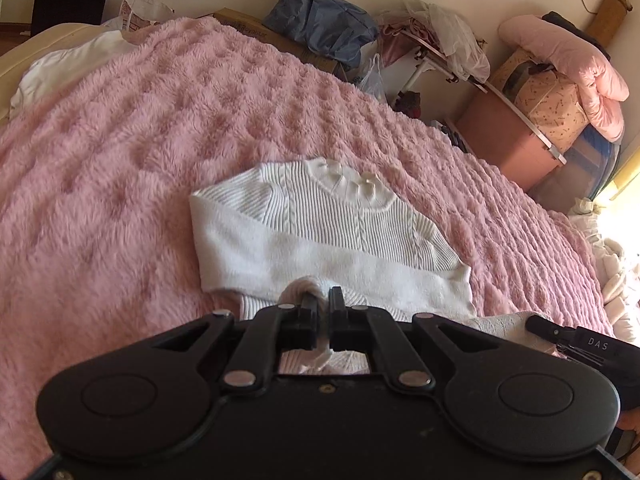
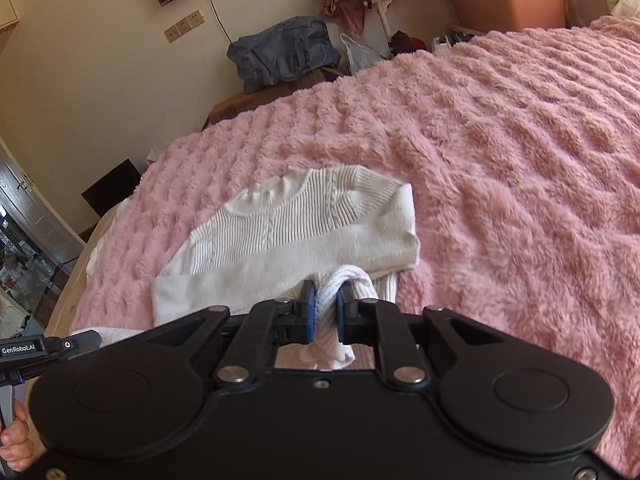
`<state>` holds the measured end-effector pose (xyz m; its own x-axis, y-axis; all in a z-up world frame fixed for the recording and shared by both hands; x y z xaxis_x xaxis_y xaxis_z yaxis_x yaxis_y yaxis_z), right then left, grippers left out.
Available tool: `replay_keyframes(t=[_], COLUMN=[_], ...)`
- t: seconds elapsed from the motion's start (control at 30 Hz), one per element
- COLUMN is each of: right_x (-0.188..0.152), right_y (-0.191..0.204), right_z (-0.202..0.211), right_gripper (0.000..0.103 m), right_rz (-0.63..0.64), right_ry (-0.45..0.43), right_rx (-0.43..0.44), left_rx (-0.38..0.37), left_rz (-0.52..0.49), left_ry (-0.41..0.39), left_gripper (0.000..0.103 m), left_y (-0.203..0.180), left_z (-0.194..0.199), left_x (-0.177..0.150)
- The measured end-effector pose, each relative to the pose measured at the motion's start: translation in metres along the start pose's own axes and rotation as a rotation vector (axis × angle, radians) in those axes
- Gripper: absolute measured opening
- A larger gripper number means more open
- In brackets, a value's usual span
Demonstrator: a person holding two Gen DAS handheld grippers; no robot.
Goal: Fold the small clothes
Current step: 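Grasp the hem with the left tool while the right tool grasps it too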
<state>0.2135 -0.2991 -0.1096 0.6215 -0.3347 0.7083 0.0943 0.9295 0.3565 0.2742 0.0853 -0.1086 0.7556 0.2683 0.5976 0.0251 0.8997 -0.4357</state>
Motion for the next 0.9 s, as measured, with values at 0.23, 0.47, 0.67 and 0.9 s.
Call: replay_keyframes(t=[0.23,0.47,0.67,0.9], right_x=[0.039,0.069,0.079,0.074], right_y=[0.004,-0.003,0.001,-0.007], right_z=[-0.068,-0.126,-0.165,-0.208], right_gripper=[0.011,0.011,0.011,0.011], right_rz=[-0.020,-0.035,-0.005,-0.010], right_ry=[-0.016,-0.016,-0.011,0.034], right_rx=[-0.022,-0.033,-0.067,-0.117], left_rx=[0.026,0.050,0.095,0.143], left_rz=[-0.006,-0.019,-0.041,-0.051], left_ry=[-0.009,-0.028,-0.001,0.031], left_gripper=[0.002,0.002,0.002,0.003], left_y=[0.006,0.019,0.028,0.038], left_z=[-0.065,-0.125,-0.173,-0.209], left_x=[0.059,0.096,0.109,0.101])
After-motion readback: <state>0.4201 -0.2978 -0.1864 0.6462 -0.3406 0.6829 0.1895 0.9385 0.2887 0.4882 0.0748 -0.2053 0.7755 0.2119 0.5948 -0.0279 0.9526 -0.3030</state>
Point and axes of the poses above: each gripper's, at about its wrist camera, not at the fingertips, and z roughly against the way its jaws point, y to its left, x to its top, the point moved 1 cm from there along -z, roughly the way its jaws point, and after that the axes turned 1 degree about y, right-handed, at the moved point
